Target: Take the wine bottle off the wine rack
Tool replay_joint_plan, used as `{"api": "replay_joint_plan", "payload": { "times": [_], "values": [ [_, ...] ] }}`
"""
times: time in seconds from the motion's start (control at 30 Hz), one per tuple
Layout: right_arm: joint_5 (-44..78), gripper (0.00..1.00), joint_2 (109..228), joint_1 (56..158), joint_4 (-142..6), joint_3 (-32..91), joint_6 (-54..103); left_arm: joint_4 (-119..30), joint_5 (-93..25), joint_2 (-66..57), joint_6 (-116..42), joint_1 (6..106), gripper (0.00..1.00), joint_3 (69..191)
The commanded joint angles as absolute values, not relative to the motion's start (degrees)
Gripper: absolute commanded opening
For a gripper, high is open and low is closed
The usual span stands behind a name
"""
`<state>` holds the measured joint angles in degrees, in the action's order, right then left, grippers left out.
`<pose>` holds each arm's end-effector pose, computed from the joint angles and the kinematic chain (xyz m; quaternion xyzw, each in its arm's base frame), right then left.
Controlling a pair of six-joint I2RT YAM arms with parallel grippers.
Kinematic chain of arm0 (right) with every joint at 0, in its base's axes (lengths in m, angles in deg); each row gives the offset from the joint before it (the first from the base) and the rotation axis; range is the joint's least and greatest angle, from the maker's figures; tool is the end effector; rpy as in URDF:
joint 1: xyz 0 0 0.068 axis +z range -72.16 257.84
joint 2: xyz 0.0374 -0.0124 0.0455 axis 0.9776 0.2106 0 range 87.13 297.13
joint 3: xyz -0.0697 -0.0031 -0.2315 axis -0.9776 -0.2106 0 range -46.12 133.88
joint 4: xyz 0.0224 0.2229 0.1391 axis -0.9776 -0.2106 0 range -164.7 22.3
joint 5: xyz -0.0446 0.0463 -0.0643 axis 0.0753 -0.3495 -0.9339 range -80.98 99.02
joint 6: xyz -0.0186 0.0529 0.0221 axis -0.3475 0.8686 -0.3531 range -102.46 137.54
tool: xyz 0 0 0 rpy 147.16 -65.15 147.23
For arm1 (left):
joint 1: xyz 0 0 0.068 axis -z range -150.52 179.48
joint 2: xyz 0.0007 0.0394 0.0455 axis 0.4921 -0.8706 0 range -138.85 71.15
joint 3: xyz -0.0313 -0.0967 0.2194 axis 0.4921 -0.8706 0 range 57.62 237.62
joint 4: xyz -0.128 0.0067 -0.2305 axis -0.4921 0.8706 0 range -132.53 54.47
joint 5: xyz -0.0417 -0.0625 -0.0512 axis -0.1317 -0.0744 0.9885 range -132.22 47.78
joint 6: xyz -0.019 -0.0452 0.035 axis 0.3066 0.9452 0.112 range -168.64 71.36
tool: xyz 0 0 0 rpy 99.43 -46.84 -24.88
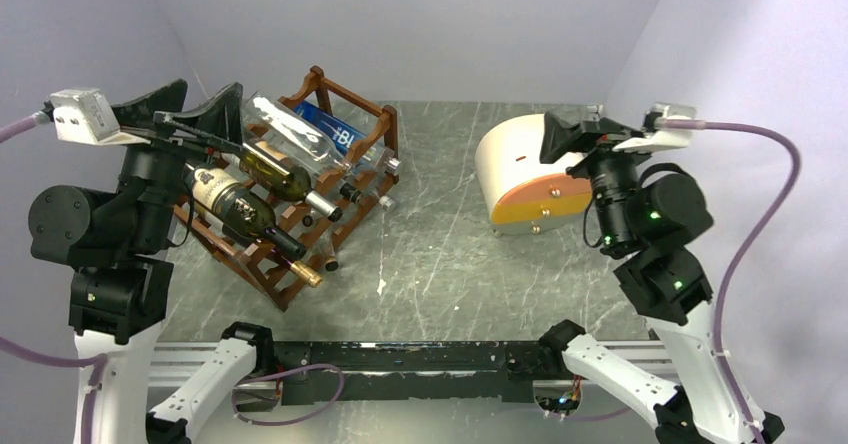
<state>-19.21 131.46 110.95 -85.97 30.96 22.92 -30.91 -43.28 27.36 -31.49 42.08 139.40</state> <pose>0.1284 0.0586 0.4881 0.0449 0.6228 0.1117 0.7731 0.1144 -0.0246 0.5263 -0.0288 0.5264 -0.2135 0.8225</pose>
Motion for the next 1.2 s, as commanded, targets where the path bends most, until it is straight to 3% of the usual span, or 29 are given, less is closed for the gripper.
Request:
{"api": "replay_joint_plan", "payload": {
  "times": [0.0,0.43,0.83,1.17],
  "values": [
    [-18.4,1.00,130.2,110.8,-82.8,24.6,24.0,-28.7,-43.7,28.8,-29.7,40.3,0.97,137.5],
    [-19.4,1.00,131.6,110.6,-84.2,9.7,36.4,-22.5,-42.6,28.9,-25.6,35.9,0.94,132.0],
    [-0.9,1.00,133.0,110.4,-84.0,5.6,38.1,-14.0,-35.0,24.9,-26.4,34.3,0.93,132.5],
    [18.0,1.00,144.2,110.3,-82.2,10.9,36.7,1.9,-35.9,17.4,-29.4,33.9,0.93,139.6]
  ]
}}
